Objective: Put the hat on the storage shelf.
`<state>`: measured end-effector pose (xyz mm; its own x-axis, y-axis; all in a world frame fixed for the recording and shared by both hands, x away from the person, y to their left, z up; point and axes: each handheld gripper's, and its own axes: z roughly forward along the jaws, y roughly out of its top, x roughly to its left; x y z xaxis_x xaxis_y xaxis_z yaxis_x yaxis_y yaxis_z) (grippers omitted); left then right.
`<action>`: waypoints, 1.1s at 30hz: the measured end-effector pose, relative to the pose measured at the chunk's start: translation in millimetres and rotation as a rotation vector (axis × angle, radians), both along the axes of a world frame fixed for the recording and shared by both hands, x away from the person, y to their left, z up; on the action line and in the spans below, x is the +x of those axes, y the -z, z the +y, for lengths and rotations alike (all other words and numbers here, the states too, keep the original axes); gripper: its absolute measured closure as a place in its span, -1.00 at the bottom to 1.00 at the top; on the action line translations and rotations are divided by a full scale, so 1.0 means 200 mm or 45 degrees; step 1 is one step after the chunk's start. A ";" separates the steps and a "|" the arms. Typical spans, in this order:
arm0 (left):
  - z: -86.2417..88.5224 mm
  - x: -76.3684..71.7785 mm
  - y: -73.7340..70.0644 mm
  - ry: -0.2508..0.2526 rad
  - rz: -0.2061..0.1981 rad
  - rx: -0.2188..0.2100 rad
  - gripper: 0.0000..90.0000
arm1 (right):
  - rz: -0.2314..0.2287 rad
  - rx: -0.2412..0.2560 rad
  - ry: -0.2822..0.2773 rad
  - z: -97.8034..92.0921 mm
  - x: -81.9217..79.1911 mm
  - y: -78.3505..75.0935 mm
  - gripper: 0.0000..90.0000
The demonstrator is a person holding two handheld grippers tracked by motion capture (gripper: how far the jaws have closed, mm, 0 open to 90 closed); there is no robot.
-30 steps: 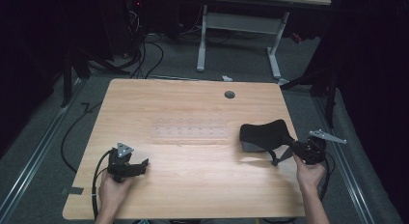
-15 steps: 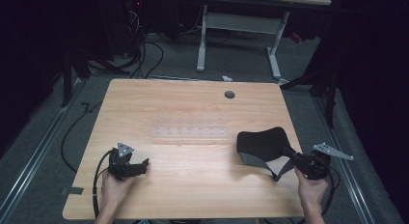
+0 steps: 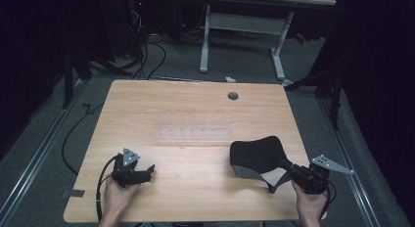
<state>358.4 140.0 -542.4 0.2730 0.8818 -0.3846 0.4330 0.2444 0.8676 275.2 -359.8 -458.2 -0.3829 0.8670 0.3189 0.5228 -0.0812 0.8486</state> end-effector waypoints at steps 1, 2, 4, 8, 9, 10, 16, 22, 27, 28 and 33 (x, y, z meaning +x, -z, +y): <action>0.00 -0.01 -0.01 0.031 -0.004 -0.013 -0.66 | -0.007 0.000 -0.011 0.01 0.00 0.00 0.93; -0.01 -0.03 -0.02 0.055 -0.006 -0.030 -0.66 | -0.013 0.001 -0.018 0.02 -0.01 -0.01 0.93; -0.03 -0.05 -0.04 0.109 -0.002 -0.044 -0.66 | -0.027 0.007 -0.031 0.05 -0.02 -0.02 0.93; -0.08 -0.09 -0.08 0.191 -0.007 -0.073 -0.65 | -0.054 0.026 -0.057 0.08 -0.03 -0.05 0.93; -0.08 -0.09 -0.08 0.191 -0.007 -0.073 -0.65 | -0.054 0.026 -0.057 0.08 -0.03 -0.05 0.93; -0.10 -0.10 -0.11 0.229 -0.010 -0.098 -0.65 | -0.062 0.042 -0.073 0.10 -0.03 -0.07 0.93; -0.16 -0.15 -0.17 0.318 -0.041 -0.141 -0.65 | -0.061 0.069 -0.131 0.14 -0.01 -0.09 0.93; -0.24 -0.19 -0.22 0.394 -0.078 -0.143 -0.65 | -0.054 0.084 -0.179 0.19 0.03 -0.10 0.93; -0.28 -0.20 -0.27 0.448 -0.092 -0.150 -0.66 | -0.050 0.087 -0.219 0.24 0.06 -0.10 0.93; -0.29 -0.20 -0.27 0.456 -0.089 -0.159 -0.66 | -0.050 0.087 -0.228 0.24 0.07 -0.11 0.93; -0.31 -0.21 -0.28 0.481 -0.099 -0.162 -0.67 | -0.046 0.080 -0.261 0.29 0.10 -0.12 0.93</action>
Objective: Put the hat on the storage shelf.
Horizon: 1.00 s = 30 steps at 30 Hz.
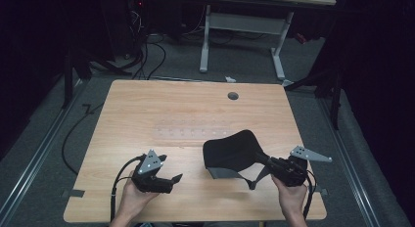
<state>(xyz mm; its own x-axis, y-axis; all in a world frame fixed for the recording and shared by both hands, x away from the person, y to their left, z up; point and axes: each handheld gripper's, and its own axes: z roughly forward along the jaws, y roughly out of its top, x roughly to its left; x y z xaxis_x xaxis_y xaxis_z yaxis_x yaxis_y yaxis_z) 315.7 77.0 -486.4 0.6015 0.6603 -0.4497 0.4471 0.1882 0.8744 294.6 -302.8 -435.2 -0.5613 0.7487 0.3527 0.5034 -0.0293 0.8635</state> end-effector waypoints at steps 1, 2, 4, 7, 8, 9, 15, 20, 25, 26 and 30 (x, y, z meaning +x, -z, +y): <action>-0.01 0.00 0.00 0.004 -0.003 0.001 -0.67 | -0.001 0.000 -0.004 0.01 0.00 0.00 0.93; -0.01 -0.01 0.00 0.009 -0.006 0.003 -0.67 | 0.001 0.001 -0.010 0.01 0.01 0.00 0.93; -0.02 -0.01 -0.01 0.021 -0.015 0.014 -0.68 | 0.001 -0.002 -0.021 0.03 0.01 -0.01 0.93; -0.04 -0.02 -0.02 0.030 -0.026 0.007 -0.68 | -0.001 -0.014 -0.045 0.06 0.02 -0.02 0.93; -0.04 -0.03 -0.02 0.033 -0.033 0.007 -0.68 | 0.001 -0.019 -0.054 0.07 0.03 -0.02 0.93; -0.04 -0.03 -0.03 0.037 -0.039 0.007 -0.68 | 0.001 -0.023 -0.064 0.08 0.03 -0.02 0.93; -0.08 -0.05 -0.05 0.063 -0.066 0.012 -0.68 | 0.015 -0.008 -0.117 0.12 0.04 -0.02 0.93; -0.11 -0.05 -0.07 0.079 -0.075 0.025 -0.66 | 0.019 0.008 -0.147 0.15 0.05 -0.02 0.93; -0.13 -0.06 -0.09 0.090 -0.077 0.020 -0.66 | 0.027 0.018 -0.179 0.17 0.06 -0.02 0.93; -0.13 -0.06 -0.11 0.099 -0.087 0.017 -0.66 | 0.034 0.017 -0.185 0.18 0.06 -0.02 0.93; -0.14 -0.07 -0.13 0.113 -0.102 0.004 -0.66 | 0.052 0.002 -0.208 0.19 0.06 -0.03 0.93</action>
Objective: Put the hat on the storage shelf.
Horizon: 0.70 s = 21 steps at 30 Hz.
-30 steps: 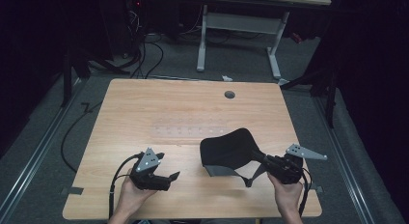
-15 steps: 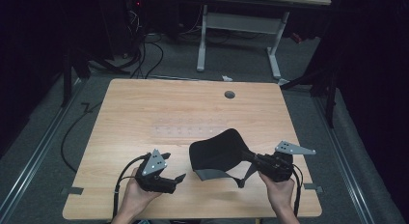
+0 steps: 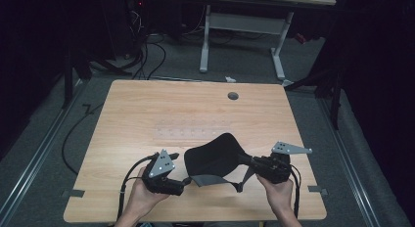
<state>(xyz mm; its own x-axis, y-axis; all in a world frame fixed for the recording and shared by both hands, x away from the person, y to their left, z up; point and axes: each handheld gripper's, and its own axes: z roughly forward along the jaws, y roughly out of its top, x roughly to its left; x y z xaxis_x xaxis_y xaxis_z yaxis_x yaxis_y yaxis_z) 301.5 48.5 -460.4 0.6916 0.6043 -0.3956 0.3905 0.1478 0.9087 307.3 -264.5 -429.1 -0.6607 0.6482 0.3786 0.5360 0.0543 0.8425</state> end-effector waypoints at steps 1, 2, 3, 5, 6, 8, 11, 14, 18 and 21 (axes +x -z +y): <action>0.00 0.00 0.00 0.007 -0.003 0.002 -0.66 | 0.000 0.004 -0.005 0.00 0.00 0.00 0.93; 0.00 -0.01 -0.01 0.008 -0.003 -0.001 -0.66 | 0.000 0.003 -0.010 0.01 0.00 -0.01 0.93; 0.00 -0.01 -0.01 0.010 -0.006 -0.004 -0.66 | 0.003 -0.001 -0.014 0.01 -0.01 -0.01 0.93; 0.00 -0.01 -0.01 0.016 -0.010 0.002 -0.66 | 0.004 -0.012 -0.022 0.03 -0.01 -0.02 0.93; 0.00 -0.02 -0.01 0.016 -0.013 0.002 -0.66 | 0.010 -0.015 -0.024 0.03 -0.01 -0.02 0.93; 0.01 -0.02 -0.01 0.016 -0.015 0.008 -0.66 | 0.018 -0.028 -0.029 0.04 0.00 -0.02 0.93; 0.01 -0.02 -0.01 0.015 -0.016 0.014 -0.66 | 0.031 -0.036 -0.031 0.05 0.00 -0.02 0.93; 0.01 -0.02 -0.01 0.023 -0.020 0.016 -0.65 | 0.038 -0.042 -0.035 0.07 0.01 -0.03 0.93; 0.00 -0.02 0.00 0.018 -0.031 0.029 -0.64 | 0.046 -0.049 -0.035 0.08 0.02 -0.03 0.93; 0.00 -0.02 0.00 0.018 -0.033 0.026 -0.61 | 0.057 -0.050 -0.034 0.08 0.02 -0.03 0.93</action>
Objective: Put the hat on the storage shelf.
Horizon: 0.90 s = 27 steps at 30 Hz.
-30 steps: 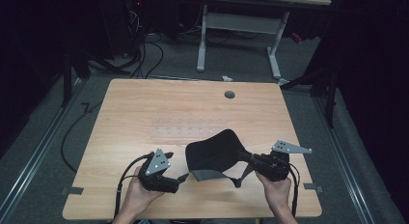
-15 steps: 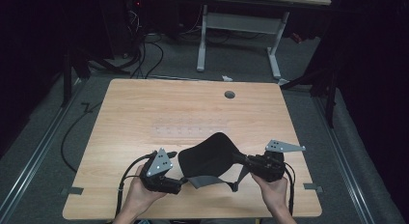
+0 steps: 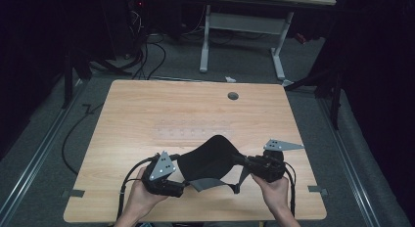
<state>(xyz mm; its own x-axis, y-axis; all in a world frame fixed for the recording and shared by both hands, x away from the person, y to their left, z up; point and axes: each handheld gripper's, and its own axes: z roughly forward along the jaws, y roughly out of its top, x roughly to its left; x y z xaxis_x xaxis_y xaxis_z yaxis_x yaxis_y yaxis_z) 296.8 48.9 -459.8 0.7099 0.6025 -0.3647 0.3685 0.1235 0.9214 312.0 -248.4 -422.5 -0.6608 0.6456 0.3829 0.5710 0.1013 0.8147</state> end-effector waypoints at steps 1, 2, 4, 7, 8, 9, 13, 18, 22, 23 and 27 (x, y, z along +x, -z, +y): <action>0.00 0.00 0.00 0.007 -0.002 -0.001 -0.58 | 0.002 0.001 -0.001 0.00 0.00 0.00 0.93; 0.00 0.00 0.00 0.009 -0.007 -0.002 -0.53 | 0.004 0.002 -0.003 0.00 0.00 0.00 0.93; 0.00 -0.01 0.00 0.017 -0.011 -0.002 -0.47 | 0.010 0.009 -0.004 0.01 0.00 0.00 0.93; -0.01 -0.01 0.00 0.037 -0.016 -0.007 -0.31 | -0.005 0.017 -0.011 0.02 0.01 -0.01 0.93; -0.01 -0.02 -0.01 0.043 -0.017 -0.006 -0.26 | -0.006 0.021 -0.012 0.03 0.01 -0.01 0.93; -0.01 -0.02 -0.01 0.054 -0.015 -0.003 -0.21 | -0.006 0.023 -0.014 0.03 0.01 -0.01 0.92; 0.00 -0.02 -0.01 0.072 -0.004 -0.005 -0.02 | -0.005 0.029 -0.019 0.04 0.01 -0.01 0.92; 0.01 -0.03 -0.02 0.104 0.019 -0.001 0.16 | -0.001 0.029 -0.022 0.04 0.02 0.00 0.92; 0.02 -0.03 -0.03 0.130 0.036 0.006 0.29 | 0.004 0.026 -0.027 0.04 0.03 0.01 0.91; 0.02 -0.03 -0.03 0.135 0.045 -0.007 0.32 | 0.011 0.027 -0.026 0.05 0.03 0.01 0.91; 0.03 -0.03 -0.04 0.171 0.062 -0.005 0.46 | 0.021 0.028 -0.029 0.05 0.05 0.03 0.89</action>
